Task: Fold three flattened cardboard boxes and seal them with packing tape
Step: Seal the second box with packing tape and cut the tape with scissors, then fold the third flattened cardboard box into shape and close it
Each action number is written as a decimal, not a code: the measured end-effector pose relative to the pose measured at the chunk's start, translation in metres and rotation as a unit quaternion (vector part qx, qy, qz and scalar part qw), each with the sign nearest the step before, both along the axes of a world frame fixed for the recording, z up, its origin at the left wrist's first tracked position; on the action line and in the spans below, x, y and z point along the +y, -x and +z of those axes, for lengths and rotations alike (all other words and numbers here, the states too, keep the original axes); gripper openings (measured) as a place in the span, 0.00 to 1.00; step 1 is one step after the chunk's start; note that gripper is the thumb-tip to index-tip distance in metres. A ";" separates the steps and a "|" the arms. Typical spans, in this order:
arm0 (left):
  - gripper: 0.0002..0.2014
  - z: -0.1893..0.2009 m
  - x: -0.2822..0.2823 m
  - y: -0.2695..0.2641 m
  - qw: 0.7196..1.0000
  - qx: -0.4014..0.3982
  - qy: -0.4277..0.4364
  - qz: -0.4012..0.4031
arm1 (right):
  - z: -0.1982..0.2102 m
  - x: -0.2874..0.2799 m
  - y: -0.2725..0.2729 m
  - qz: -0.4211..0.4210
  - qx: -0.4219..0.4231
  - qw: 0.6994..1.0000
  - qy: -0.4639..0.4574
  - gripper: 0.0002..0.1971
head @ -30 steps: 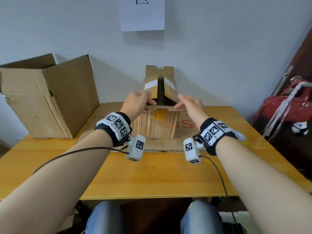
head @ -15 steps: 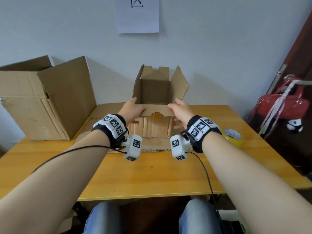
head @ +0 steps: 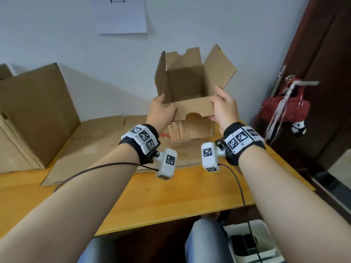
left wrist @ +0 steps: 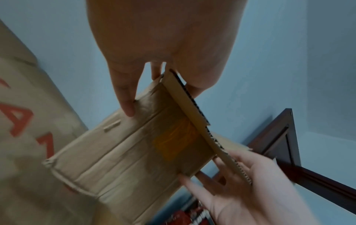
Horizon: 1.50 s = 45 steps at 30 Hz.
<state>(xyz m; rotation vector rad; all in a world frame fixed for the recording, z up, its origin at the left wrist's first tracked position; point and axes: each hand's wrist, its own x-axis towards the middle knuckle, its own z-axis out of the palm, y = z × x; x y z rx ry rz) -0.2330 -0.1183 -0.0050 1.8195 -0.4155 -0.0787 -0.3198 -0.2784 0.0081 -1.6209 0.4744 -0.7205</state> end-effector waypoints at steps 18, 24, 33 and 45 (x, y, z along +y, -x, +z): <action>0.36 -0.034 -0.186 0.003 0.987 0.022 0.092 -0.130 | -0.020 -0.170 0.015 -0.053 -0.153 0.965 -0.207 0.19; 0.30 -0.050 -0.206 -0.004 0.987 0.056 0.054 -0.143 | -0.060 -0.203 0.003 -0.052 -0.138 0.957 -0.250 0.15; 0.26 -0.060 -0.220 -0.005 0.987 0.082 0.018 -0.135 | -0.079 -0.219 0.002 -0.024 -0.131 0.947 -0.291 0.32; 0.20 -0.051 -0.145 0.002 0.986 0.099 -0.032 -0.129 | -0.080 -0.170 0.014 -0.097 -0.029 0.940 -0.325 0.39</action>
